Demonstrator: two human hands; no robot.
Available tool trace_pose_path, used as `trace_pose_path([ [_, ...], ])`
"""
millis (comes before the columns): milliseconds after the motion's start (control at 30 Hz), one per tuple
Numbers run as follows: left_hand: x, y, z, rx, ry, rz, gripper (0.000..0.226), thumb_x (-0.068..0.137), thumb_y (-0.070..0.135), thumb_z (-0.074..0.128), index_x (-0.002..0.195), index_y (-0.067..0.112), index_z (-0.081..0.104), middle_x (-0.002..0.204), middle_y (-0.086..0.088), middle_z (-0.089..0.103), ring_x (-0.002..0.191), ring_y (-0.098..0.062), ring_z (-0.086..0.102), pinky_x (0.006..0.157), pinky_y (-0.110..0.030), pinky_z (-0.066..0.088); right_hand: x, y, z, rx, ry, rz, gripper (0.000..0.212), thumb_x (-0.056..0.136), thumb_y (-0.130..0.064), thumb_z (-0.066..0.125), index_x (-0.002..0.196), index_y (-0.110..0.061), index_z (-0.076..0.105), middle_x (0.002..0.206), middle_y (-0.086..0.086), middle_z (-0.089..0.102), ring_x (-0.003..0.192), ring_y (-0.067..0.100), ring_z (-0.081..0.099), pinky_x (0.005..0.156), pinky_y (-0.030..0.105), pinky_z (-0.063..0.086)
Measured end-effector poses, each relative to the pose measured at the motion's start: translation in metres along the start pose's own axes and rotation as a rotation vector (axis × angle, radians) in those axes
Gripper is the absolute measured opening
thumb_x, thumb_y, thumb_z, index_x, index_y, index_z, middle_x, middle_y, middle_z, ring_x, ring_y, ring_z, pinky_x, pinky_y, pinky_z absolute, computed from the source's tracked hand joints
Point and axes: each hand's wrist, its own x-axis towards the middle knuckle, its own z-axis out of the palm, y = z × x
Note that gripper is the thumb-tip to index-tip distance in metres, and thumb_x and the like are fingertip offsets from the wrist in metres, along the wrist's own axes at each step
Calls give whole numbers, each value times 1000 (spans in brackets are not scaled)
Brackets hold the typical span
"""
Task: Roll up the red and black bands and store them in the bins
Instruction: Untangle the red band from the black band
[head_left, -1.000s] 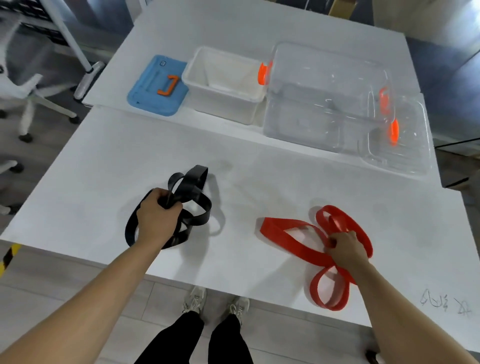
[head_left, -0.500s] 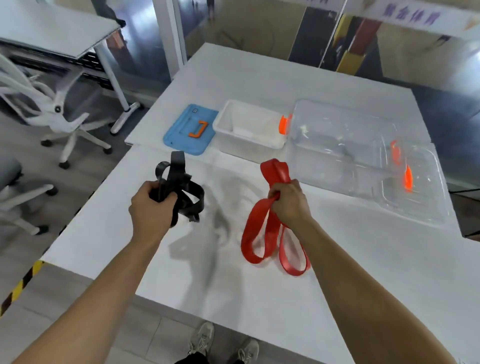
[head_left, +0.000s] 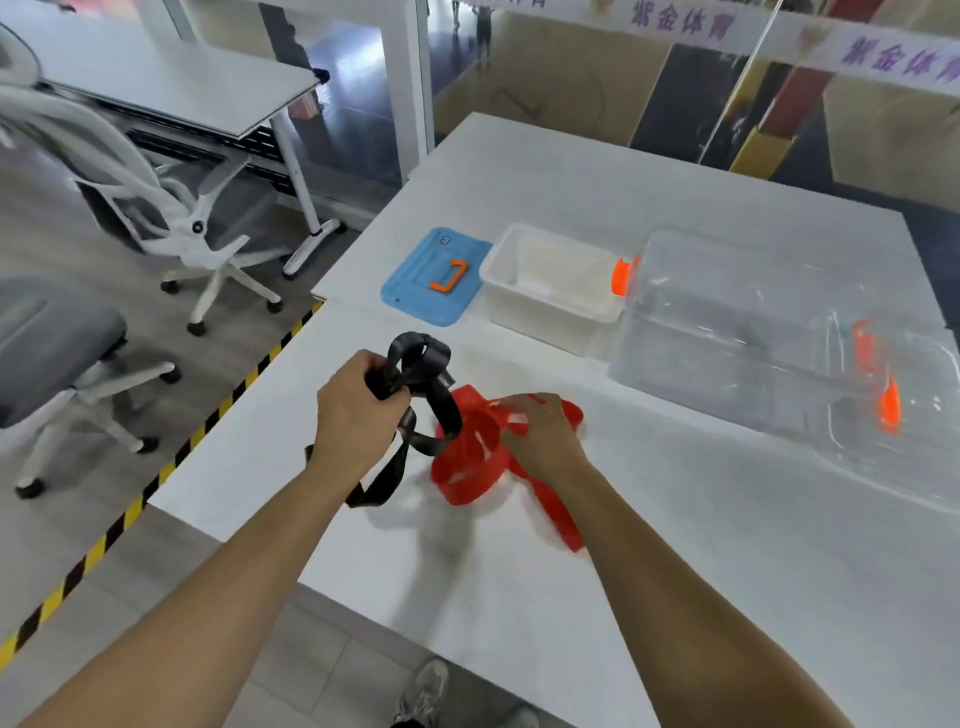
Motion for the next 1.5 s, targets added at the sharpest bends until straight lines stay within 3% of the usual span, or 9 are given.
trace_pose_path([
  [100, -9, 3, 15, 13, -74, 4, 21, 78, 10, 68, 93, 23, 61, 81, 4, 70, 80, -21, 70, 72, -40, 58, -24, 13, -15, 188, 56, 34, 30, 94, -28, 65, 124, -30, 69, 117, -5, 67, 107, 18, 66, 91, 31, 52],
  [200, -26, 15, 40, 54, -156, 105, 28, 76, 11, 74, 101, 21, 65, 100, 3, 70, 94, -22, 66, 87, -40, 55, -56, 15, -37, 551, 71, 98, 20, 101, -34, 61, 116, -27, 71, 101, -3, 75, 86, 12, 74, 79, 34, 59],
  [367, -63, 57, 88, 58, -330, 286, 30, 73, 7, 76, 98, 18, 64, 93, 4, 65, 91, -19, 62, 79, -29, 49, -113, 25, -80, 1029, 58, 259, 35, 105, -51, 48, 118, -25, 67, 107, 12, 76, 99, 25, 77, 86, 47, 63],
  [733, -141, 151, 208, 33, -699, 644, 27, 76, 18, 73, 100, 19, 61, 99, 2, 66, 94, -21, 61, 76, -36, 54, -190, 117, -158, 1106, 498, 314, 25, 107, -34, 50, 123, -22, 66, 115, 4, 74, 105, 18, 74, 85, 41, 64],
  [967, -177, 163, 288, 272, -726, 1005, 42, 78, 16, 76, 116, 10, 56, 115, -9, 59, 108, -31, 49, 90, -42, 49, -200, 200, -162, 1174, 696, 452, 24, 101, -15, 46, 114, -7, 64, 108, 9, 71, 114, 30, 69, 100, 45, 57],
  [1067, -180, 137, 313, 518, -937, 932, 75, 77, 43, 77, 140, 18, 45, 153, -10, 34, 142, -38, 27, 115, -51, 34, -193, 236, -139, 964, 655, 660, 40, 102, -25, 47, 141, -17, 56, 131, 6, 64, 131, 31, 58, 108, 45, 47],
  [1167, -180, 99, 321, 689, -1082, 842, 80, 88, 49, 66, 155, 31, 26, 169, -7, 0, 155, -33, 1, 120, -55, 23, -192, 260, -110, 798, 577, 866, 61, 105, -30, 46, 161, -14, 27, 158, 12, 44, 144, 33, 42, 115, 43, 36],
  [1400, -141, 23, 290, 860, -952, 747, 60, 96, 40, 54, 152, 26, 35, 165, -6, 22, 151, -32, 19, 117, -48, 27, -186, 275, -64, 682, 443, 793, 61, 100, -29, 55, 158, -23, 35, 112, 1, 58, 104, 22, 58, 88, 33, 45],
  [1500, -113, -13, 269, 981, -860, 682, 66, 93, 32, 56, 154, 28, 32, 166, -6, 22, 152, -35, 19, 119, -48, 23, -182, 275, -56, 633, 426, 786, 61, 99, -27, 56, 157, -24, 37, 133, 4, 61, 115, 26, 60, 90, 33, 46],
])
